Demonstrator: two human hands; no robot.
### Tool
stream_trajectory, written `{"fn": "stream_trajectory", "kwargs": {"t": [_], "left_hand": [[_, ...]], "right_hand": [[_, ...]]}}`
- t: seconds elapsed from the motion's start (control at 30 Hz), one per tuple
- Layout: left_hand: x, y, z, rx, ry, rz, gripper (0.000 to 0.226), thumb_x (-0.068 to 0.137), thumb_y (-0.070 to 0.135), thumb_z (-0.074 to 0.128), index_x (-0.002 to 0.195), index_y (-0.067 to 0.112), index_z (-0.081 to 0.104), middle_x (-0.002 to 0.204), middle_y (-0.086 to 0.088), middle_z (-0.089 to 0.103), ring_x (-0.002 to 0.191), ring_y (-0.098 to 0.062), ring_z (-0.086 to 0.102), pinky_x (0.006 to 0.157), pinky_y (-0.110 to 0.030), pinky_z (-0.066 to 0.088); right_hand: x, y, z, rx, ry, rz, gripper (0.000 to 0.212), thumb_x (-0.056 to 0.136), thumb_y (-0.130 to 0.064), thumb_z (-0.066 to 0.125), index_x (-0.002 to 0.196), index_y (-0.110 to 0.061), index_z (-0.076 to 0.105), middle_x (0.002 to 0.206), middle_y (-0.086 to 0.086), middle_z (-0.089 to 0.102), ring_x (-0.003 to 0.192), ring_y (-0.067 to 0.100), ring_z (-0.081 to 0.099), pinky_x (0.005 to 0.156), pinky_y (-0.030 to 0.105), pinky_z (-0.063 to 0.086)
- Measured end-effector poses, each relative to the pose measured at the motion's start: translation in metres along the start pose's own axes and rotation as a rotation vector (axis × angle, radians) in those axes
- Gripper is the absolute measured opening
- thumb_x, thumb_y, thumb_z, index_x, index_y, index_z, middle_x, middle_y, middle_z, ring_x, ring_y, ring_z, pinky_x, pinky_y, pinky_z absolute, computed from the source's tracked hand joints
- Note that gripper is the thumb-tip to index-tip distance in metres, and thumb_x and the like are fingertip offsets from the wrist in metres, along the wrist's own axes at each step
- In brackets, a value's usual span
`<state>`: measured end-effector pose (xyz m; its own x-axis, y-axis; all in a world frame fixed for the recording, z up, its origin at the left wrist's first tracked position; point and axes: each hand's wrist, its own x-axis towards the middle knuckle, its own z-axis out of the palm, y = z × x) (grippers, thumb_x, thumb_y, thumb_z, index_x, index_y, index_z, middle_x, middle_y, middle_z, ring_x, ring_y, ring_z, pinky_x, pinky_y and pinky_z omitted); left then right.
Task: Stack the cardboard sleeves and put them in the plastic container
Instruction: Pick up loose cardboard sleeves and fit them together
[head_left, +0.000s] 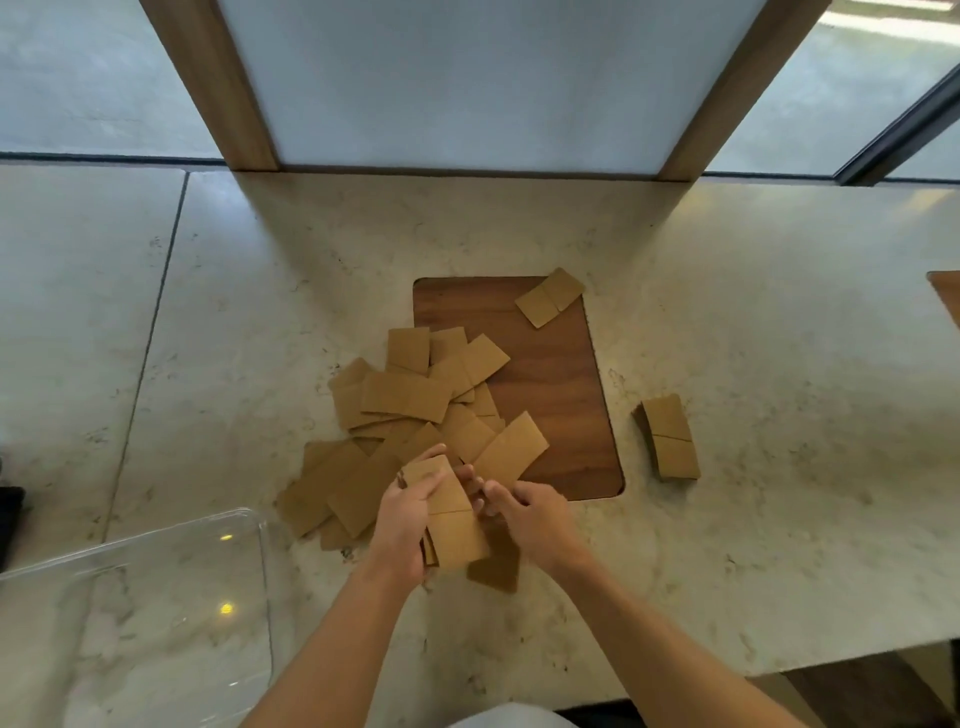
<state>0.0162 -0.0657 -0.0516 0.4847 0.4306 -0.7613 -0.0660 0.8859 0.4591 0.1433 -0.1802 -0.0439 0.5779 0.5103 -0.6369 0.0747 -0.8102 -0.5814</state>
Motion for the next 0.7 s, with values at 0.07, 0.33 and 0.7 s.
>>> {"fn": "stream_trajectory", "kwargs": {"t": [0.07,0.33,0.7], "left_hand": [[-0.005,-0.001,-0.004,-0.09,0.012,-0.027,0.027,0.106,0.009,0.052,0.125,0.019,0.069,0.099,-0.027,0.076,0.084,-0.042,0.076,0.074,-0.054,0.063],[-0.02,-0.005,-0.006,-0.301,-0.077,-0.09,0.054,0.094,0.066,0.055,0.118,0.02,0.071,0.098,-0.021,0.069,0.078,-0.035,0.067,0.069,-0.043,0.054],[-0.021,-0.005,0.002,-0.221,-0.031,-0.044,0.067,0.098,0.072,0.041,0.131,0.018,0.062,0.106,-0.028,0.07,0.09,-0.04,0.072,0.08,-0.053,0.062]], "right_hand": [[0.009,0.002,-0.01,0.035,0.127,0.087,0.051,0.099,-0.055,0.054,0.083,-0.013,0.077,0.082,0.002,0.076,0.083,0.024,0.07,0.078,0.039,0.054],[0.032,-0.017,-0.016,0.043,0.218,0.266,0.063,0.084,-0.07,0.069,0.091,-0.007,0.075,0.093,0.009,0.073,0.089,0.03,0.071,0.07,0.033,0.049],[-0.007,-0.025,-0.023,0.348,0.089,-0.139,0.027,0.087,-0.008,0.071,0.076,-0.017,0.048,0.068,-0.008,0.056,0.059,0.01,0.054,0.054,0.022,0.044]]}}
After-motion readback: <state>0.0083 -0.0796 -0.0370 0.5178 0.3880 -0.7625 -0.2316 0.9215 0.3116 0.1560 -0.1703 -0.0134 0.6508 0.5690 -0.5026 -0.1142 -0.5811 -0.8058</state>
